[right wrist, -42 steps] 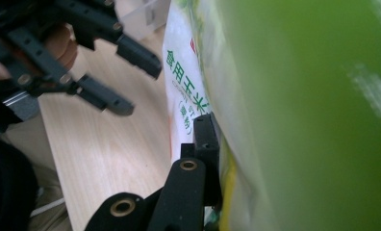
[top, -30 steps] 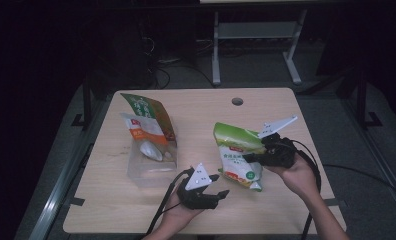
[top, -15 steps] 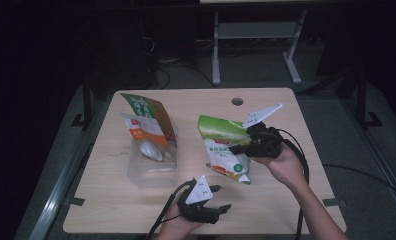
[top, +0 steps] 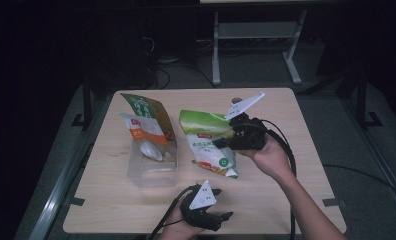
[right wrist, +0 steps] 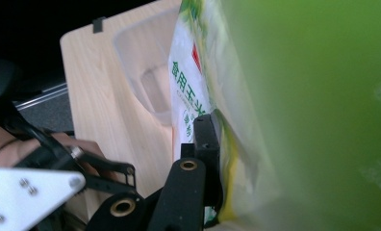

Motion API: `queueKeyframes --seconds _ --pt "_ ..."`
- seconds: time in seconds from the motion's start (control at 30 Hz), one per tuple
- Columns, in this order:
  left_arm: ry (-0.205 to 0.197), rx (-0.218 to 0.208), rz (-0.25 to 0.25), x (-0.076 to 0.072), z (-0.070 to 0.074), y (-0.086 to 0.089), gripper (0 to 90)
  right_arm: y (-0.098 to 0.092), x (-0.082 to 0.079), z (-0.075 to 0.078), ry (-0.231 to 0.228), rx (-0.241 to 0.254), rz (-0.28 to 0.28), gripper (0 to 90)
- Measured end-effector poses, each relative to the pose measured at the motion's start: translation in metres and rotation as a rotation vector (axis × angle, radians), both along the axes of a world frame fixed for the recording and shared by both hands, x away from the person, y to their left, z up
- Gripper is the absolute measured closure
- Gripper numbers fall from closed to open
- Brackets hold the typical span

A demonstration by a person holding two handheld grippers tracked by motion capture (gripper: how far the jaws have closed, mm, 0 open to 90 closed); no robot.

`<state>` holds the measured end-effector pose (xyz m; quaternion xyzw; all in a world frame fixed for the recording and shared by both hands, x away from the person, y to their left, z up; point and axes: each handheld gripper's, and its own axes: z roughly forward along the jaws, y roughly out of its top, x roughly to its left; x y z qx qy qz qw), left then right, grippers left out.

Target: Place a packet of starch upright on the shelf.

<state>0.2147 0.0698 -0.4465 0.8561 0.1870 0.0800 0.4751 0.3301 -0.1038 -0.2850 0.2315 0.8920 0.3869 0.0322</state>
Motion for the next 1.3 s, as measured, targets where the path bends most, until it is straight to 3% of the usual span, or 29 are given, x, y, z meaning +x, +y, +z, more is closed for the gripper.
queueKeyframes --seconds 0.07,0.23,0.57,0.77,1.17,1.3 --pt "-0.011 0.021 -0.012 0.000 0.000 0.001 26.9 0.007 0.000 0.003 -0.004 0.008 0.018 89.9" --pt "-0.023 0.026 -0.022 -0.004 0.001 0.000 26.5 0.021 0.000 0.007 -0.030 0.007 0.063 89.8" --pt "-0.041 0.005 -0.033 -0.006 0.000 -0.001 26.5 0.055 -0.003 0.021 -0.047 0.009 0.132 89.8" --pt "-0.040 0.011 -0.037 -0.007 0.001 0.000 26.5 0.076 -0.001 0.028 -0.053 0.004 0.157 89.8" --pt "-0.028 -0.018 -0.035 -0.008 0.001 0.002 26.2 0.115 0.010 0.030 -0.056 0.008 0.186 89.8" --pt "-0.034 -0.003 -0.039 -0.008 0.002 0.003 26.2 0.130 0.013 0.027 -0.057 0.001 0.197 89.8"
